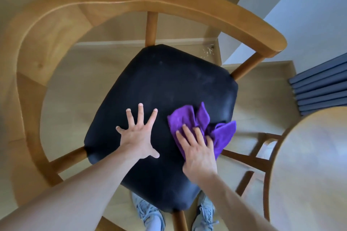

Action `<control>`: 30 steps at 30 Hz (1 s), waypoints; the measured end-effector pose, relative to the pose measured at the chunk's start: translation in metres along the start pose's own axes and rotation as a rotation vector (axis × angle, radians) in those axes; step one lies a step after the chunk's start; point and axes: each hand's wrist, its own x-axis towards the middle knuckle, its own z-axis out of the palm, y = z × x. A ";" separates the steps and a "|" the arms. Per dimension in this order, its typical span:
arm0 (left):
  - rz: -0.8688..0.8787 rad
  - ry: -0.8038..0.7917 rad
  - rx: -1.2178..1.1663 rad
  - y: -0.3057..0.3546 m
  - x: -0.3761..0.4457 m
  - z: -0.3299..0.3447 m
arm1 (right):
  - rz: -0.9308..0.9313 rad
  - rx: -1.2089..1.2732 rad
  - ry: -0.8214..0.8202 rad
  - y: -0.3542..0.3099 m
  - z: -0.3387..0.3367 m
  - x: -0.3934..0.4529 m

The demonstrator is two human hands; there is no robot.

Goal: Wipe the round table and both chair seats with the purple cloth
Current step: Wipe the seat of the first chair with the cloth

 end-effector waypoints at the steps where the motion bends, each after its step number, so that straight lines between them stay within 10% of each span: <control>1: 0.000 0.000 -0.001 0.000 -0.001 0.000 | -0.004 0.027 -0.009 0.001 0.001 -0.015; 13: -0.025 0.014 0.014 0.001 -0.005 -0.002 | 0.572 1.245 0.319 0.118 -0.128 0.020; 19: -0.024 0.022 0.017 -0.001 -0.005 -0.001 | 0.461 1.105 0.308 0.102 -0.124 0.071; 24: -0.018 0.036 0.031 -0.002 -0.004 0.000 | 0.225 0.190 -0.026 0.025 -0.014 0.027; 30: -0.012 0.043 0.023 -0.002 -0.005 -0.003 | 0.080 0.119 -0.155 -0.008 0.033 -0.055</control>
